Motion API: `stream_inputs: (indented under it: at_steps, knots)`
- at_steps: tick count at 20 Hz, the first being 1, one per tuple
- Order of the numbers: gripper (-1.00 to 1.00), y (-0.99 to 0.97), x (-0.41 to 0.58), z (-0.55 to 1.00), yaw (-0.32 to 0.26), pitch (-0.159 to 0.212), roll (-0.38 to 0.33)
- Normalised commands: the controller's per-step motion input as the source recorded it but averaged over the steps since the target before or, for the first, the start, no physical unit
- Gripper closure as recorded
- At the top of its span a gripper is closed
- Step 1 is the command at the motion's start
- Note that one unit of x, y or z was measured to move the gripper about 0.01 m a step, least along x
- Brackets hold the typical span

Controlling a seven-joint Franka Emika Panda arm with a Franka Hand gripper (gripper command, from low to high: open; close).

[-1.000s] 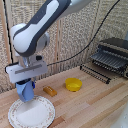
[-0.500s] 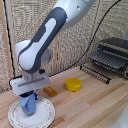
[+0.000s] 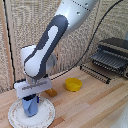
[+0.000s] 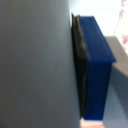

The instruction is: Carefully approach the cobalt cup with your gripper. Make sure to hold the cobalt cup delicately with your gripper. Carefully elevate the cobalt cup, moving it off the surface. Position the cobalt cup to hover above the alabaster dining ware. Gently lower the cobalt cup onto the alabaster dining ware. Gradually release your hold on the cobalt cup.

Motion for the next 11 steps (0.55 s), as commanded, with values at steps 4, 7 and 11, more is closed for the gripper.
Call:
stream_inputs:
  at_steps: [4,7,11]
  knots:
    - [-1.00,-0.10,-0.024,0.31,0.012,-0.017,0.034]
    - [-1.00,-0.20,-0.085,0.38,0.000,-0.034,0.098]
    - [-1.00,-0.13,0.097,0.55,0.009,0.007,0.077]
